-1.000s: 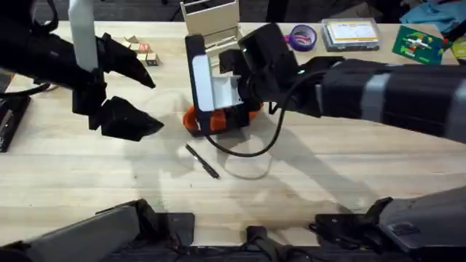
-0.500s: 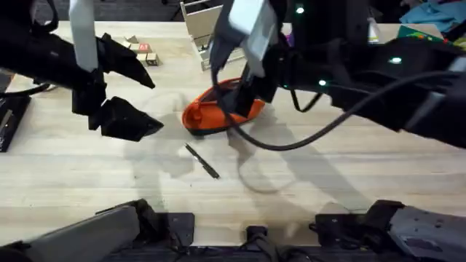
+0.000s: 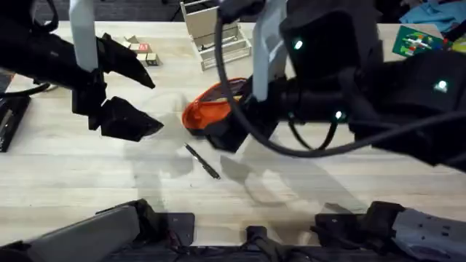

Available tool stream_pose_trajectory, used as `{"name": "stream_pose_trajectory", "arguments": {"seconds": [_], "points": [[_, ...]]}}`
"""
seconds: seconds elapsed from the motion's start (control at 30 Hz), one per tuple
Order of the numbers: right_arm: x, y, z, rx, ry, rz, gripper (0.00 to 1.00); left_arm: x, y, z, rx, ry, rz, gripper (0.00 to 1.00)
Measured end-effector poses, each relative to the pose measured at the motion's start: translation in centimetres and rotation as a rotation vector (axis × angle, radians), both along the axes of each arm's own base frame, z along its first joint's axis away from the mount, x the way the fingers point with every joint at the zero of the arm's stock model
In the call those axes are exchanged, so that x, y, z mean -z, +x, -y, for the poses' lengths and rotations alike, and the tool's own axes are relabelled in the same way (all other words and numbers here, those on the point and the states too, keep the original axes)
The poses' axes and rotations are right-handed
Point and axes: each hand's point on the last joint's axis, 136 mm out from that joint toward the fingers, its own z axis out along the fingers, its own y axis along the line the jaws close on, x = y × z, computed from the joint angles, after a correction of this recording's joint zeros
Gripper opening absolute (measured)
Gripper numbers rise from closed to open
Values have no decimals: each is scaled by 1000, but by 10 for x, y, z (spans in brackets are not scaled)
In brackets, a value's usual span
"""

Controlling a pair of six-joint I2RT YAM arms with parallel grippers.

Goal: Unzip the bag, pick up the pens from the table one at a time and place them inside, then zip the bag closed.

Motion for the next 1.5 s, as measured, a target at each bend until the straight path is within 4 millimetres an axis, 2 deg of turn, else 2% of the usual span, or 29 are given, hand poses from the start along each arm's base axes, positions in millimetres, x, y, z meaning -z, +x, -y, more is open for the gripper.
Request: {"name": "stream_pose_trajectory", "arguments": {"seconds": [0.13, 0.3, 0.6, 0.87, 1.1, 1.2, 1.4, 1.5], "points": [[6, -26, -11, -22, 5, -75, 998, 0, 0, 0, 0, 0, 0, 993], [10, -43, -18, -44, -1, -118, 998, 0, 0, 0, 0, 0, 0, 993], [22, -51, -8, -16, -44, -185, 998, 1, 1, -1, 4, 8, 5, 993], [30, -51, -8, 5, -59, -218, 998, 2, 4, -6, 47, 40, 50, 993], [43, -53, -10, 38, -85, -257, 998, 2, 3, -24, 77, 63, 113, 993], [55, -59, -14, 81, -123, -223, 998, 2, 1, -36, 91, 78, 149, 993], [67, -66, -33, 97, -160, -129, 998, 2, 0, -46, 90, 91, 174, 993], [79, -66, -41, 112, -182, -111, 998, 3, -2, -47, 85, 80, 163, 994]]}}
